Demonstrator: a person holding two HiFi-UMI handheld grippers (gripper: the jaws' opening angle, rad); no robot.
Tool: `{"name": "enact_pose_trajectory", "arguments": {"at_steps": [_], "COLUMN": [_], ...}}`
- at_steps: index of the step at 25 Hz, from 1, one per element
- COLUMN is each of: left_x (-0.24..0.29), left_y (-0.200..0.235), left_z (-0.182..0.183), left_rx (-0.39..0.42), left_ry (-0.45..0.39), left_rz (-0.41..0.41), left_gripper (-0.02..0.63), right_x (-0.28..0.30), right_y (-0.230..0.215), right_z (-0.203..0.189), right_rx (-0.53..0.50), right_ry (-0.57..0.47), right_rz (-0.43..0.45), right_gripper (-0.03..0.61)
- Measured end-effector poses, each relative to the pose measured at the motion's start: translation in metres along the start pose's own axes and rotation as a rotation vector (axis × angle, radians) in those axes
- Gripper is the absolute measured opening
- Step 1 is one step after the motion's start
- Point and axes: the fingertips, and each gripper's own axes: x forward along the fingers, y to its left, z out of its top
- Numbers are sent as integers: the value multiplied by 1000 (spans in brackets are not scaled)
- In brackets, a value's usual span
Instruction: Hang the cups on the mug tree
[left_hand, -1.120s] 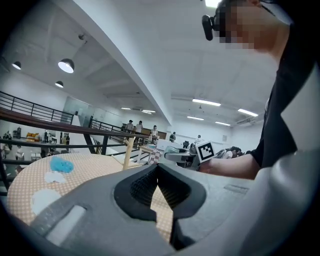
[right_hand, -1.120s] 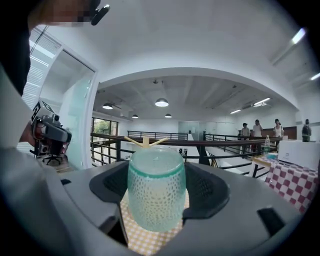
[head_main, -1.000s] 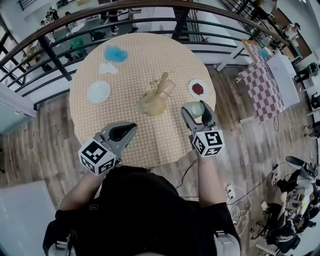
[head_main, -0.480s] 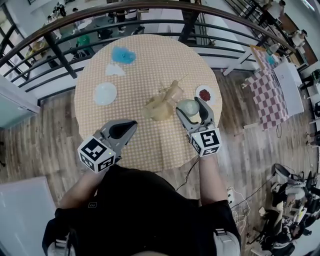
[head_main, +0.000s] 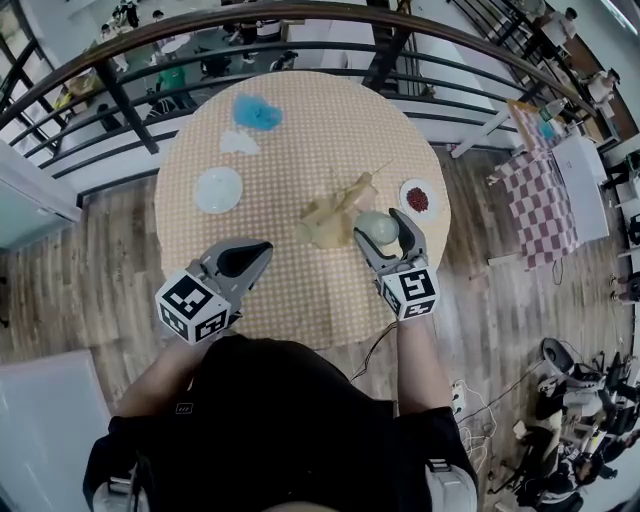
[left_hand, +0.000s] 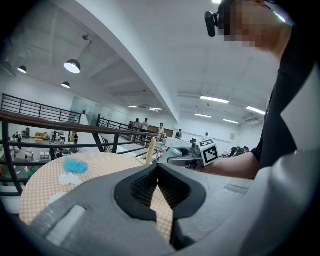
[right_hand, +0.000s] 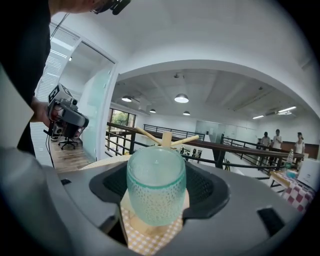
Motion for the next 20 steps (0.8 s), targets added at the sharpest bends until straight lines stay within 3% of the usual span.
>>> {"name": "enact_pose_trajectory", "arguments": {"at_steps": [9,20], "left_x": [5,11], "left_y": [-2,-2], "left_z": [-11,-20], "left_rx": [-29,-59], "left_ry": [21,37], "left_rz": [-13,-18], "left_gripper": [6,6], "right_x": [-4,10], "right_y": [-5,-1], "right_z": [-24,-46], "right_rx": [32,-40], "right_ry": [80,252], "right_rz": [-7,122], "right_gripper": [342,342]}}
